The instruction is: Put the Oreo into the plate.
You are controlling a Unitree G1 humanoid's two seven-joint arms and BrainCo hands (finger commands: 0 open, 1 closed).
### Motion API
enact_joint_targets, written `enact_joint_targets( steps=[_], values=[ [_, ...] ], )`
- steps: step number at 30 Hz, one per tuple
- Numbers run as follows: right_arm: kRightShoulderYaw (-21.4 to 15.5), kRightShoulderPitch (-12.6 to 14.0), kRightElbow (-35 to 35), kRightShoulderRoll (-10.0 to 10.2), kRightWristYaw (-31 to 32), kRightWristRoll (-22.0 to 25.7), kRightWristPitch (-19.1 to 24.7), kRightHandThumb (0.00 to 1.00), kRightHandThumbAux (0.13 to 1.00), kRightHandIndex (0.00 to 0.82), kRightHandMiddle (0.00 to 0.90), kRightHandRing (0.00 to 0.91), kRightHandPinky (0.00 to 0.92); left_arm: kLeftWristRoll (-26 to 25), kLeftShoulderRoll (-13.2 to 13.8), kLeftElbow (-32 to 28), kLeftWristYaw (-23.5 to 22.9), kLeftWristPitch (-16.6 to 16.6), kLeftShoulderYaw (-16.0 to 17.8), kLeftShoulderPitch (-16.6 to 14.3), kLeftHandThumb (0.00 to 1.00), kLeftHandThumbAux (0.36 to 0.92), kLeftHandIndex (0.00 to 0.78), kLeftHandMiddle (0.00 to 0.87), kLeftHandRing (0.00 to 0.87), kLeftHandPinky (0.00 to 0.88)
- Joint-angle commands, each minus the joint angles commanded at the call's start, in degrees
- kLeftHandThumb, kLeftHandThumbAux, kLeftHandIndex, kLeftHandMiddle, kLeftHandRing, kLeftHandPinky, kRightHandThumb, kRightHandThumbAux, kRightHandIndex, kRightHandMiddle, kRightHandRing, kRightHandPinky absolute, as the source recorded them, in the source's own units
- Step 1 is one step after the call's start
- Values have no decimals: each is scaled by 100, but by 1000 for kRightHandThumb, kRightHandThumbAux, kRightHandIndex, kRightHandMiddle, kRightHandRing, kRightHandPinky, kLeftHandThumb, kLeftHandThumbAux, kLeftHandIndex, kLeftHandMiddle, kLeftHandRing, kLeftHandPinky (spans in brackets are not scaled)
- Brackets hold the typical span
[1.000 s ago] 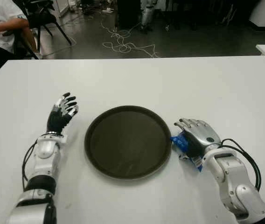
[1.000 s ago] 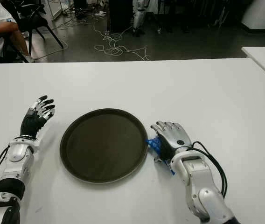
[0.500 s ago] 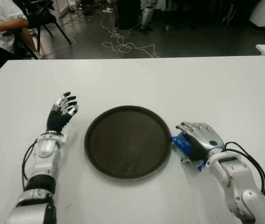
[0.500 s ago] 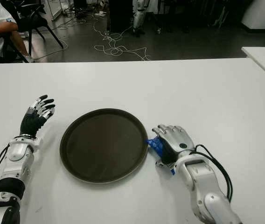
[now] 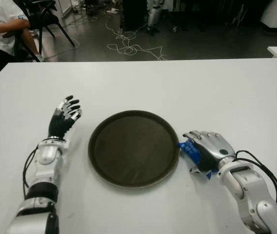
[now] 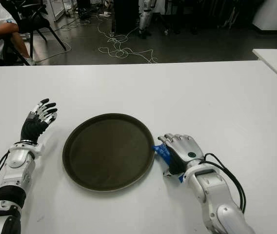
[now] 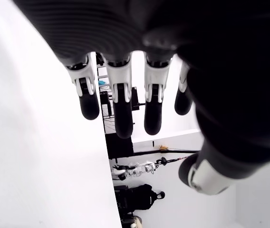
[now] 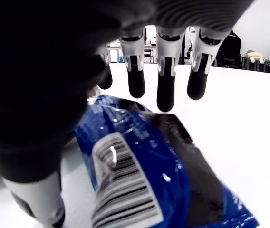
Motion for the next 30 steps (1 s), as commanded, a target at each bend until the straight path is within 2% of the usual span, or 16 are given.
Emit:
enact_joint_targets(
  steps=[6, 12, 22, 30],
  values=[
    [-86, 58, -77, 1, 29, 115, -26, 0, 783, 115, 341, 398, 332, -10, 22, -50, -31, 7, 3, 29, 102, 720, 111, 191, 165, 115],
    [-128, 74, -177, 31, 148, 184, -1, 0, 768, 105, 307, 380, 300, -3, 26, -107, -30, 28, 2, 47, 102, 724, 110, 190, 165, 129],
    [-156, 103, -199, -17, 132, 234, -137, 0, 766, 94, 369, 436, 332, -90, 17, -124, -86, 94, 74, 51, 115, 737, 98, 186, 163, 130],
    [-204, 169, -152, -17, -33, 312, -261, 0, 782, 129, 414, 469, 358, -125, 21, -140, -141, 57, 126, 78, 116, 755, 105, 183, 160, 140]
  ],
)
